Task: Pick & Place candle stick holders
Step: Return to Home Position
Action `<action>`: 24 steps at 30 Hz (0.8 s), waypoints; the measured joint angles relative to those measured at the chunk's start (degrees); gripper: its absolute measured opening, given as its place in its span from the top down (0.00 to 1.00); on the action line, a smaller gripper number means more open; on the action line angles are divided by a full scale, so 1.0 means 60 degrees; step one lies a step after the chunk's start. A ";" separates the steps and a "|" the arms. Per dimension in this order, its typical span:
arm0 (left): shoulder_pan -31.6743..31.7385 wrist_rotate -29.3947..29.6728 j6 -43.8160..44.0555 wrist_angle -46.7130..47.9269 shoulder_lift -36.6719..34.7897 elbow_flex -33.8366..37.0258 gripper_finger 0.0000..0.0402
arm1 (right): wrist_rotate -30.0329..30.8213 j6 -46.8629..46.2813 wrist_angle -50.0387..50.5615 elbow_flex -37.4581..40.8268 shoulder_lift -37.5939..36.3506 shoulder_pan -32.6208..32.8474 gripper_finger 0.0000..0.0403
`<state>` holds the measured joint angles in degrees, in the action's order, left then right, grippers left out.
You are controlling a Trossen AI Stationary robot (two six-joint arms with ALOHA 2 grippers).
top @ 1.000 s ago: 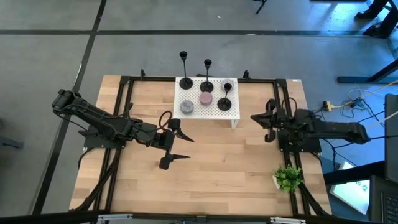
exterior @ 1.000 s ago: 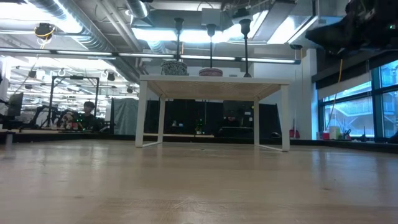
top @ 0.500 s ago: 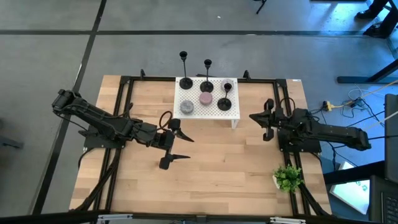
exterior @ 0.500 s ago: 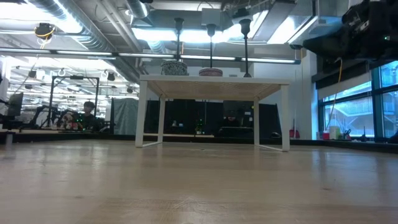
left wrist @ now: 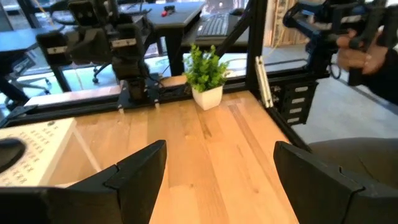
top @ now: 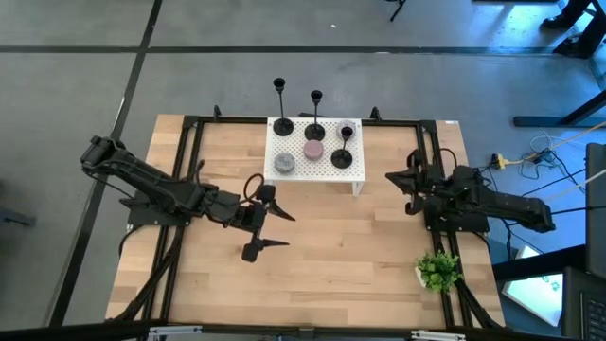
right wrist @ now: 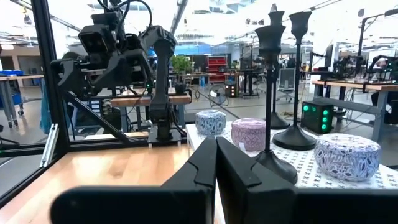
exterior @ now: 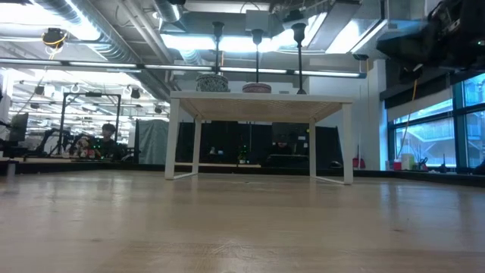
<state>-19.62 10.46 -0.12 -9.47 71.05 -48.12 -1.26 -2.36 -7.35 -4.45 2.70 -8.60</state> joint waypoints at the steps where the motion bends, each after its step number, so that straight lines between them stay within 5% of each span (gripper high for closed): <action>1: -0.0034 0.0000 -0.0002 -0.0124 0.0046 0.0000 0.27 | 0.0001 0.0004 0.0107 0.0000 -0.0102 0.0000 0.98; 24: -0.0018 -0.0004 -0.0356 -0.0606 0.0199 0.0000 0.27 | 0.0382 -0.0285 -0.0337 0.0656 -0.0455 0.0000 0.98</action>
<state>-19.73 10.44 -2.26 -13.10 72.25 -48.12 1.04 -4.06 -9.37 -0.51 -0.03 -8.60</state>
